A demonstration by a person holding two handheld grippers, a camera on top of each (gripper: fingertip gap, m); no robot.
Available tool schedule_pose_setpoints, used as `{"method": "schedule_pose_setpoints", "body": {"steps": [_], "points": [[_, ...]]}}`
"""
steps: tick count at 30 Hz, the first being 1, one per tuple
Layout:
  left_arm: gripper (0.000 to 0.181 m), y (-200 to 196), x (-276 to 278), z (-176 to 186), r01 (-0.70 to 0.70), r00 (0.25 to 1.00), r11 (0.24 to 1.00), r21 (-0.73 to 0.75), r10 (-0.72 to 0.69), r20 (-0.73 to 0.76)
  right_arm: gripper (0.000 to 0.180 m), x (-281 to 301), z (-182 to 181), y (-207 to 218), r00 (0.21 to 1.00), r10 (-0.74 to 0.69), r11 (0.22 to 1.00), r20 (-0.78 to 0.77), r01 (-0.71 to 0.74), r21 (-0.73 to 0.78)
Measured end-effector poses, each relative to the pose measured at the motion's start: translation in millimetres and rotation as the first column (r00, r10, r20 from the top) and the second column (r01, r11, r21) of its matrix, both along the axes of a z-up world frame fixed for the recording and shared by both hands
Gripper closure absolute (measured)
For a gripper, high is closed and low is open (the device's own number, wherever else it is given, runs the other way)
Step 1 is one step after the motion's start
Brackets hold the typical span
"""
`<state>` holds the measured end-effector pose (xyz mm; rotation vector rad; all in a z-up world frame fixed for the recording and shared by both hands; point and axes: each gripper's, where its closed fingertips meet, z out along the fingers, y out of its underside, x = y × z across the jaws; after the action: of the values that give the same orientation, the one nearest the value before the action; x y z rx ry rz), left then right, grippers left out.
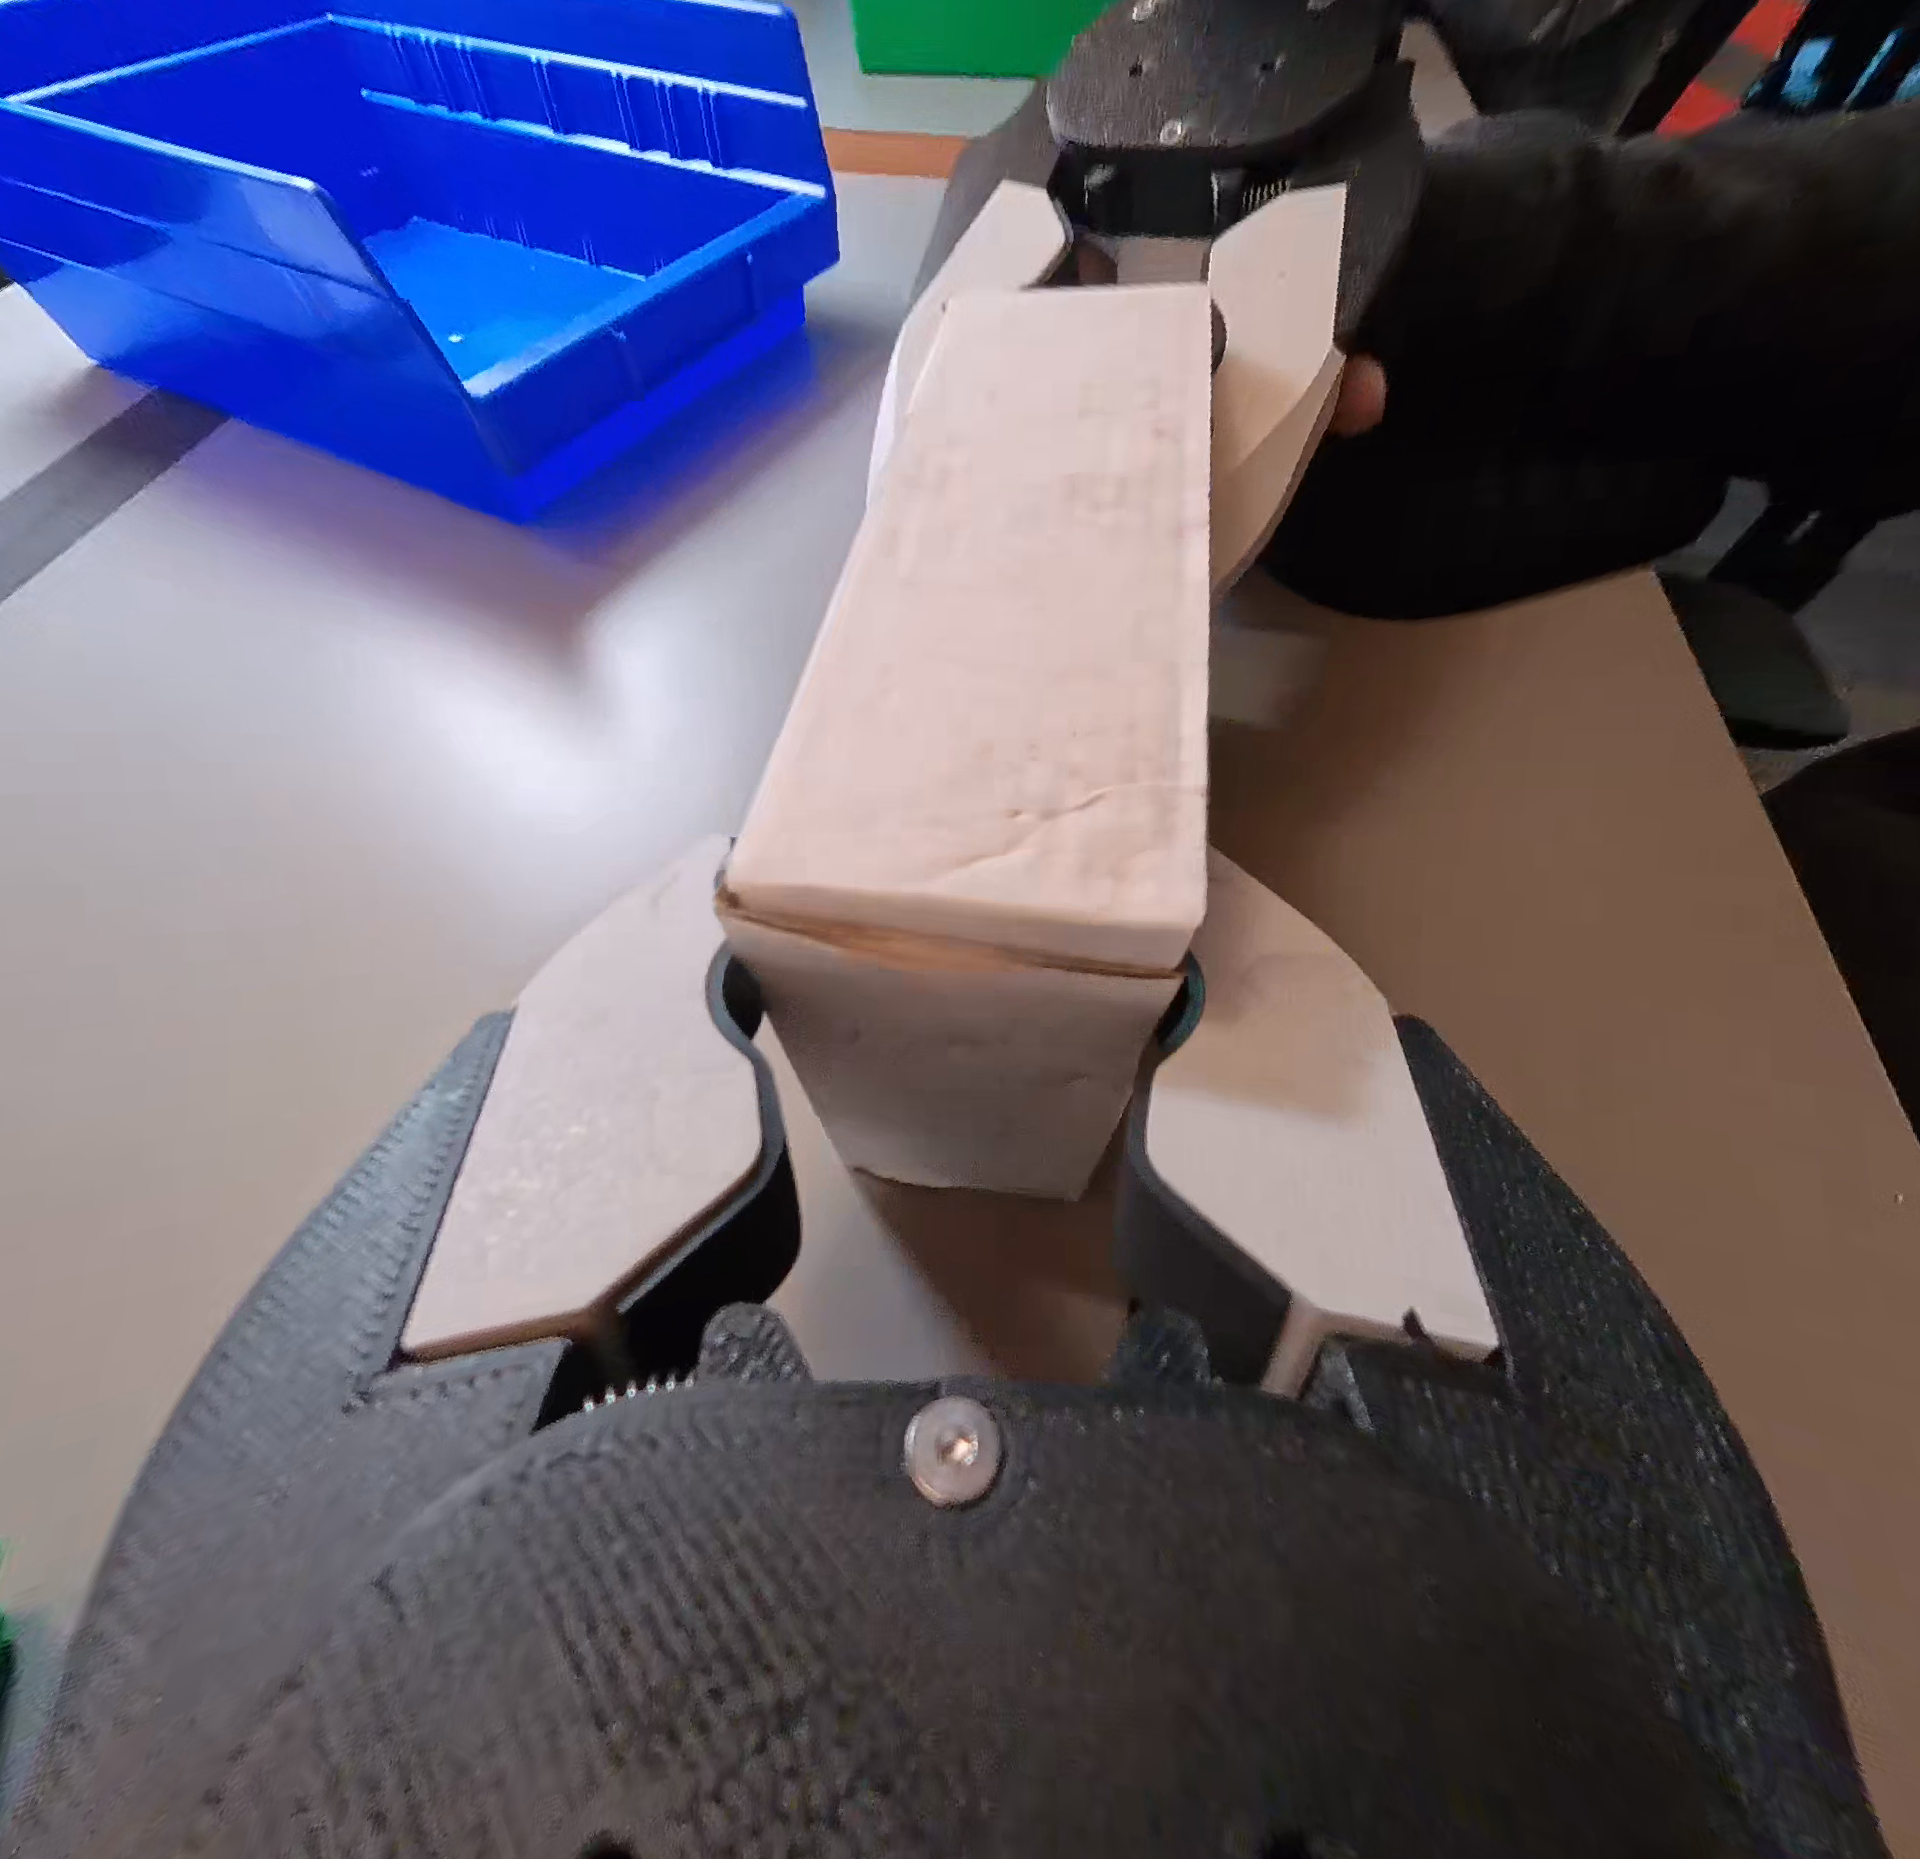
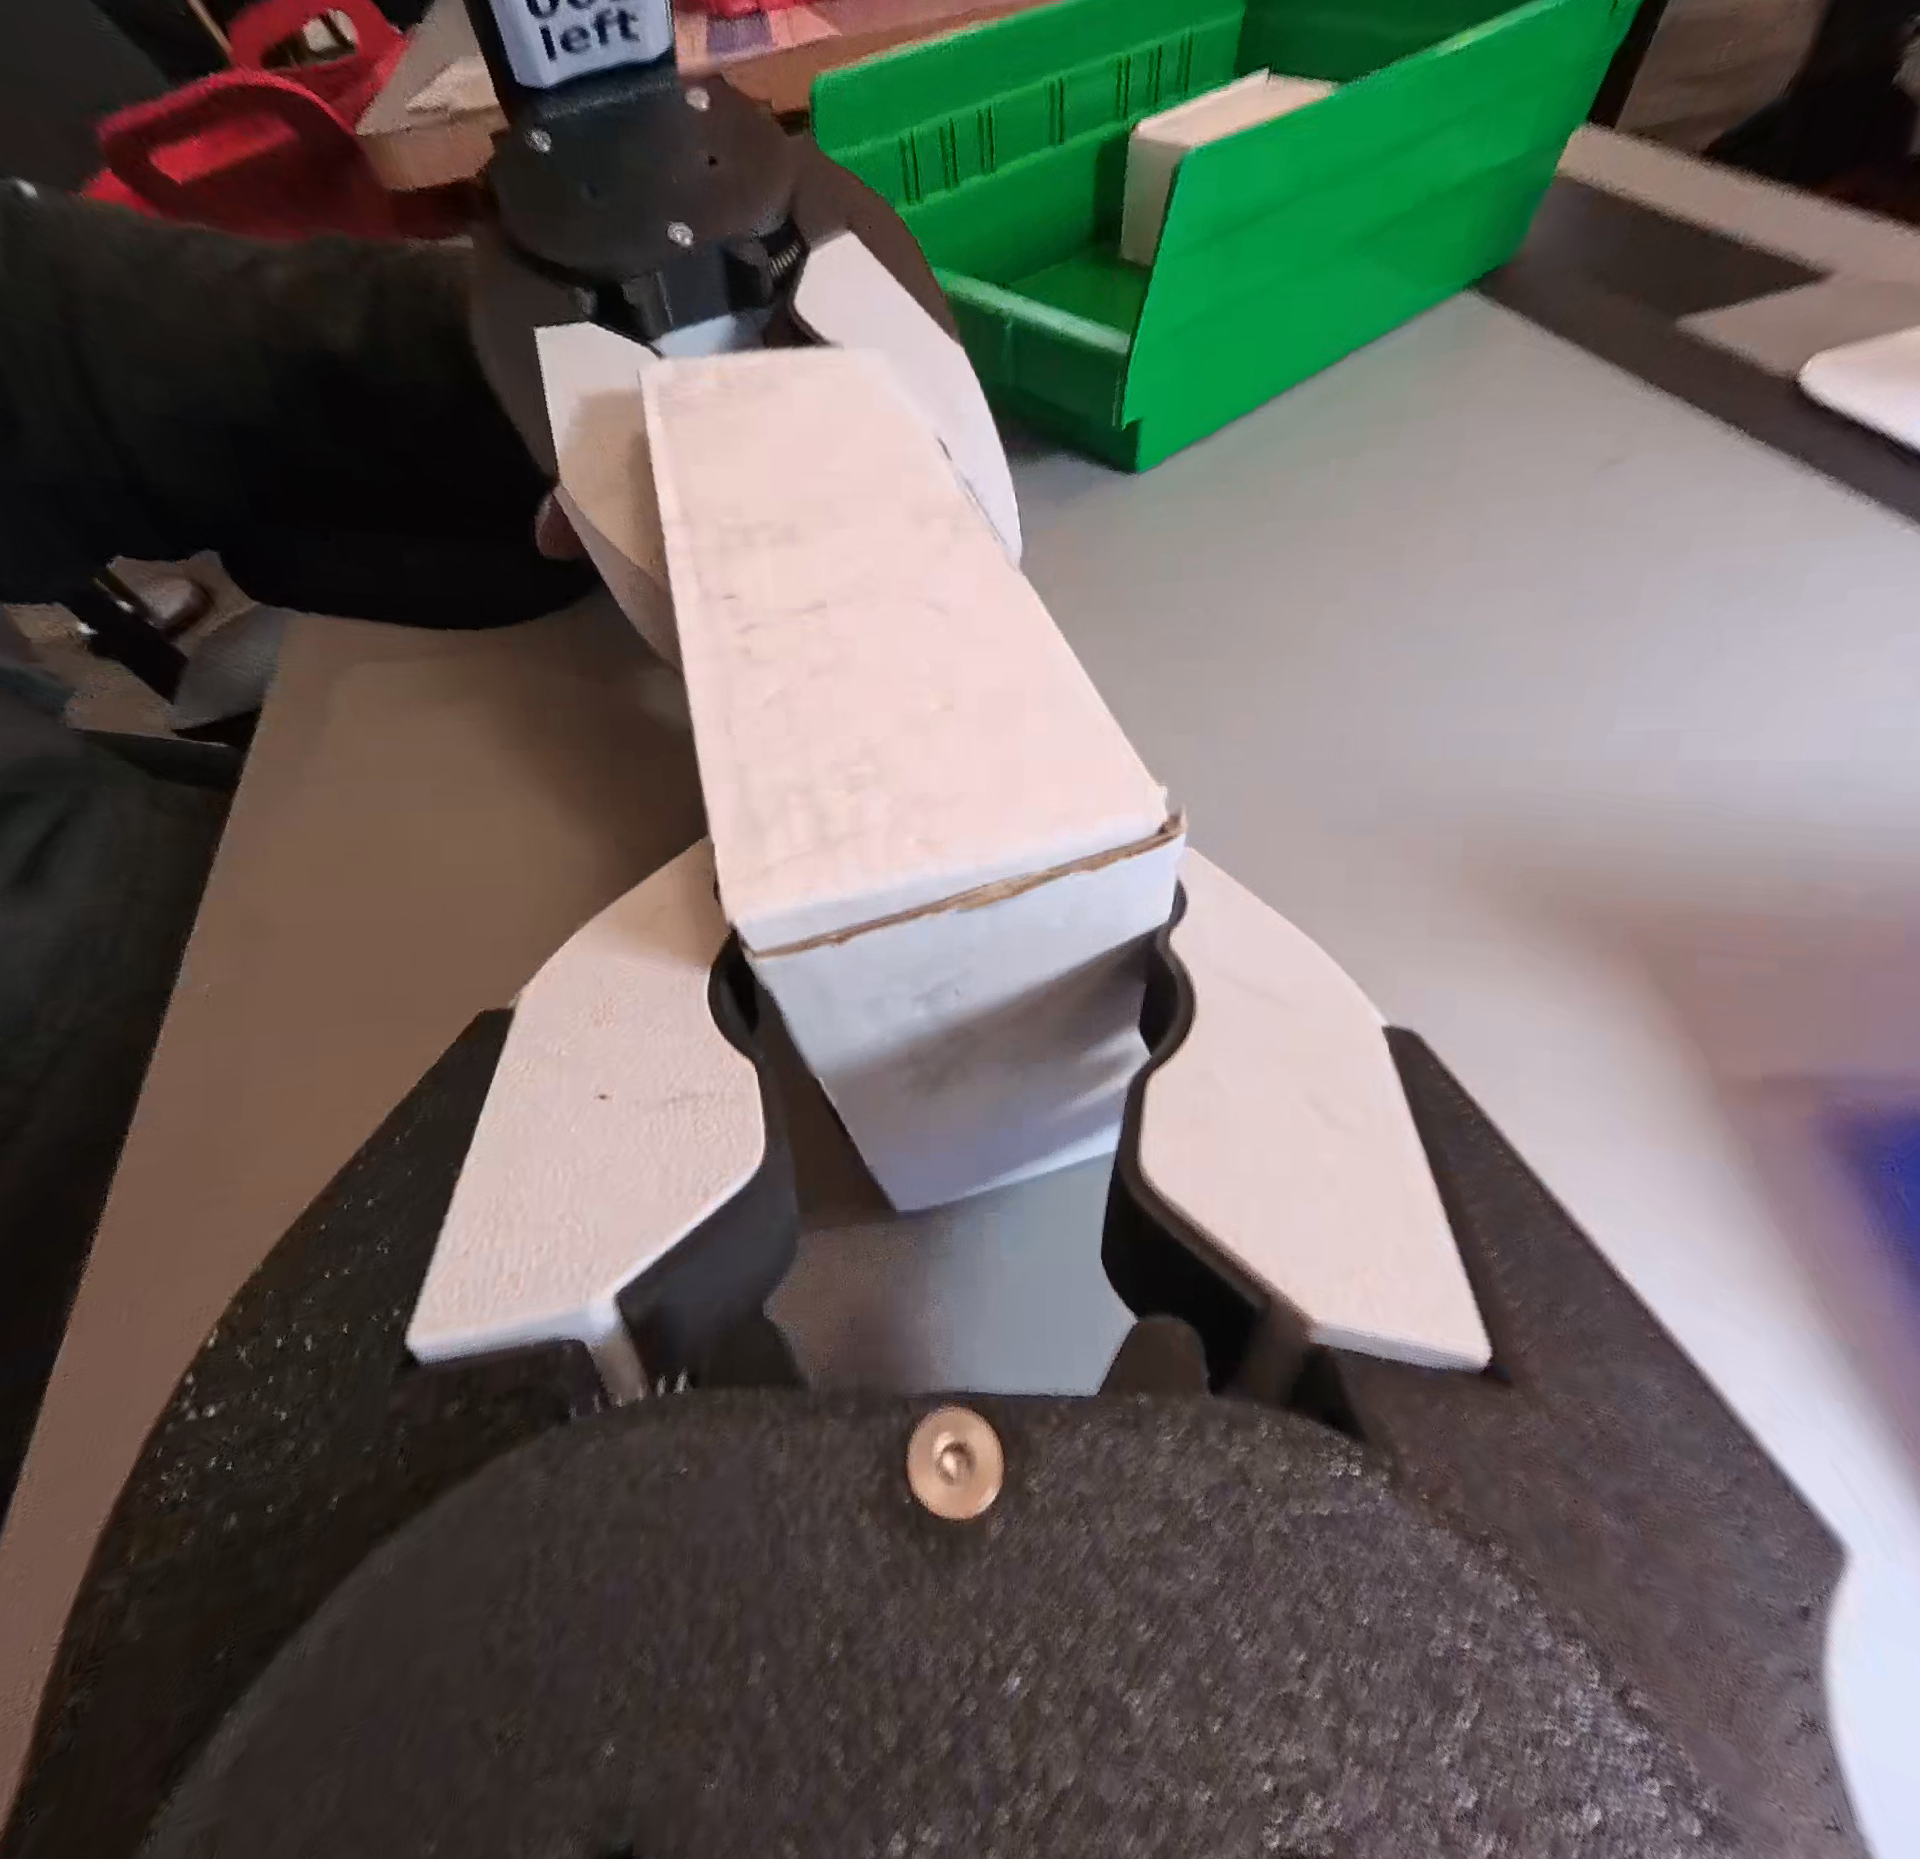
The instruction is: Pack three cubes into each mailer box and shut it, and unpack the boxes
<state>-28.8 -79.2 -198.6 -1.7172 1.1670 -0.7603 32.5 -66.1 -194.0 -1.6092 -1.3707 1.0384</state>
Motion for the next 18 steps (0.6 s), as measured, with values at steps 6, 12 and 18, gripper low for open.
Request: {"method": "schedule_pose_setpoints", "body": {"steps": [6,12,18], "points": [[0.108,1,-1,-2,-0.031,0.999,0.999,-0.027,0.03,-0.025,0.104,4,19,9,0.993,-0.12,0.988,-0.02,0.121,0.099],[0.108,2,-1,-3,-0.049,0.998,0.998,-0.037,0.047,-0.046,0.111,1,46,3,0.96,-0.271,0.829,0.073,0.194,0.524],[0.108,2,-7,-3,-0.091,0.994,0.994,-0.06,0.087,-0.062,0.126,-17,53,-3,0.94,-0.292,0.712,0.176,0.091,0.696]]}}
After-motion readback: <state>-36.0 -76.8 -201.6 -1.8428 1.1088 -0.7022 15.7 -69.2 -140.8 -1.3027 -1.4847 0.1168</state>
